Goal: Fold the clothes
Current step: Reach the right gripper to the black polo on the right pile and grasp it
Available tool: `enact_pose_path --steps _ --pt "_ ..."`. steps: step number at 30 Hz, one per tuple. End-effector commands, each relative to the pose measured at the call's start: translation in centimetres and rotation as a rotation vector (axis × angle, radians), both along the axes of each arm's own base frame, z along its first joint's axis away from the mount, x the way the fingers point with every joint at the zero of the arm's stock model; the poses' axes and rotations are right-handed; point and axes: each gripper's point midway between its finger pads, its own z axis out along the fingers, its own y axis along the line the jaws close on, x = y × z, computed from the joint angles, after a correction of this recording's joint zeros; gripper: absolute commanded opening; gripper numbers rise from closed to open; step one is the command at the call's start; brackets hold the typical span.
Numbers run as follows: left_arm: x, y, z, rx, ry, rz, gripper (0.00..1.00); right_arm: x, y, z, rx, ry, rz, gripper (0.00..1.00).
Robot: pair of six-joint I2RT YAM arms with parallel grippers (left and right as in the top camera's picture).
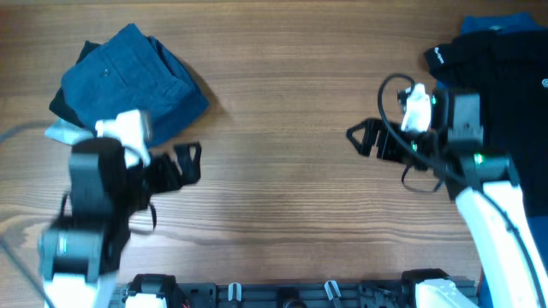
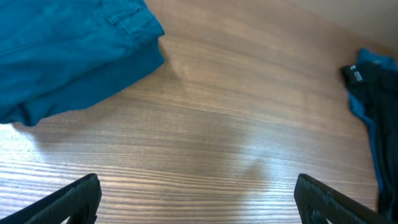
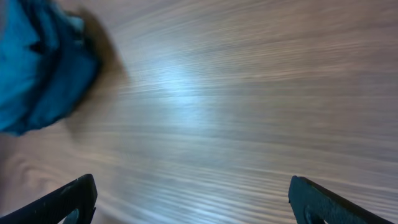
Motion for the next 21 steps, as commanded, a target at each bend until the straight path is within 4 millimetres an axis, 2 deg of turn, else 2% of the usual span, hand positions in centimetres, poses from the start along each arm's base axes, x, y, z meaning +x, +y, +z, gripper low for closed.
enact_pose_path --steps 1,2,3,7,9,11,14,15,18,21 --pt "2.6 -0.3 -1.2 0.005 0.1 0.0 1.0 4.3 -4.0 0.8 -0.2 -0.036 -0.099 1.0" --pt "3.1 -1.2 -1.8 -0.031 0.127 -0.032 1.0 6.3 -5.7 1.2 -0.232 -0.036 -0.15 1.0" --pt "3.3 -1.7 -2.3 -0.05 0.146 -0.049 1.0 7.6 -6.8 1.3 -0.246 -0.034 -0.181 1.0" --pt "3.8 -1.9 -3.6 -0.054 0.194 -0.058 1.0 13.6 -12.1 0.7 -0.221 -0.023 -0.359 1.0" --pt "3.9 -1.9 -3.8 -0.053 0.201 -0.056 1.0 16.9 -14.8 -0.2 -0.212 -0.033 -0.42 1.0" --pt "4.0 -1.9 -3.8 -0.054 0.199 -0.056 1.0 20.0 -17.1 -2.1 -0.215 -0.045 -0.453 0.99" --pt "4.0 -1.9 -3.8 -0.054 0.199 -0.056 1.0 22.3 -19.2 -5.0 -0.203 -0.051 -0.509 0.97" --pt "4.0 -1.9 -3.8 -0.054 0.199 -0.056 1.0 23.7 -20.5 -7.4 -0.206 -0.059 -0.54 0.96" --pt "4.0 -1.9 -3.8 -0.054 0.199 -0.056 1.0 25.2 -21.3 -10.4 -0.197 -0.064 -0.564 0.96" --pt "4.0 -1.9 -3.8 -0.055 0.199 -0.056 1.0 26.3 -21.7 -12.1 -0.202 -0.085 -0.566 0.99"
